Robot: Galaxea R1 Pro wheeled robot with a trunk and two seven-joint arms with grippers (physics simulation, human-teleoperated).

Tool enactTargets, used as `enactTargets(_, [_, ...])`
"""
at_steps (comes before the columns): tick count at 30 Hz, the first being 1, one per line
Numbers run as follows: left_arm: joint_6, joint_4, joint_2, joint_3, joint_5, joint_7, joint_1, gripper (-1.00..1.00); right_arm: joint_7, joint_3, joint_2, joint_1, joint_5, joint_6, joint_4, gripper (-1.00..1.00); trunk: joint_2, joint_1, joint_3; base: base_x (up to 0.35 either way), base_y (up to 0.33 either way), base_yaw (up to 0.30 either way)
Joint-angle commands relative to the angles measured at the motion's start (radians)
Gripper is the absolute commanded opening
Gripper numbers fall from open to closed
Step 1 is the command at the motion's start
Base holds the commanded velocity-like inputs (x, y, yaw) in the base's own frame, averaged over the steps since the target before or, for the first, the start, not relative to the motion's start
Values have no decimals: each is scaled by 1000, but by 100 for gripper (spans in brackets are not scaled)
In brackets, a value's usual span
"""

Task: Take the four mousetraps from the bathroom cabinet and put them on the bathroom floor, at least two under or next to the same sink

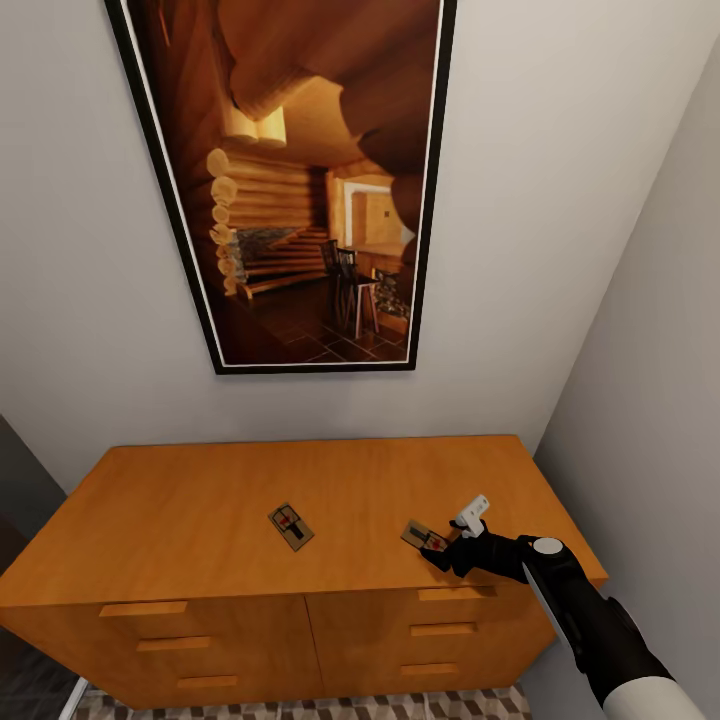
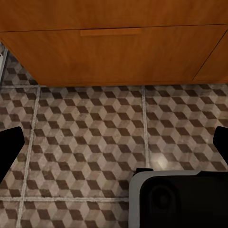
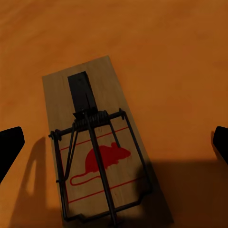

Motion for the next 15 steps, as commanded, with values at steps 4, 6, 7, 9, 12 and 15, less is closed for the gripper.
enactTargets(4, [-3, 2, 0, 3, 8, -10, -1, 100, 4, 1, 0, -1, 7, 4, -2, 100, -2, 1, -2, 0, 0, 0])
enactTargets(6, [-3, 2, 0, 3, 8, -10, -1, 100, 4, 1, 0, -1, 7, 4, -2, 100, -2, 1, -2, 0, 0, 0])
enactTargets(7, [-3, 2, 0, 3, 8, -10, -1, 100, 4, 1, 0, -1, 7, 4, -2, 100, -2, 1, -2, 0, 0, 0])
enactTargets(9, [-3, 2, 0, 3, 8, -10, -1, 100, 4, 1, 0, -1, 7, 4, -2, 100, -2, 1, -2, 0, 0, 0])
enactTargets(12, [-3, 2, 0, 3, 8, -10, -1, 100, 4, 1, 0, -1, 7, 4, -2, 100, -2, 1, -2, 0, 0, 0])
enactTargets(15, [-3, 2, 0, 3, 8, -10, -1, 100, 4, 1, 0, -1, 7, 4, -2, 100, -2, 1, -2, 0, 0, 0])
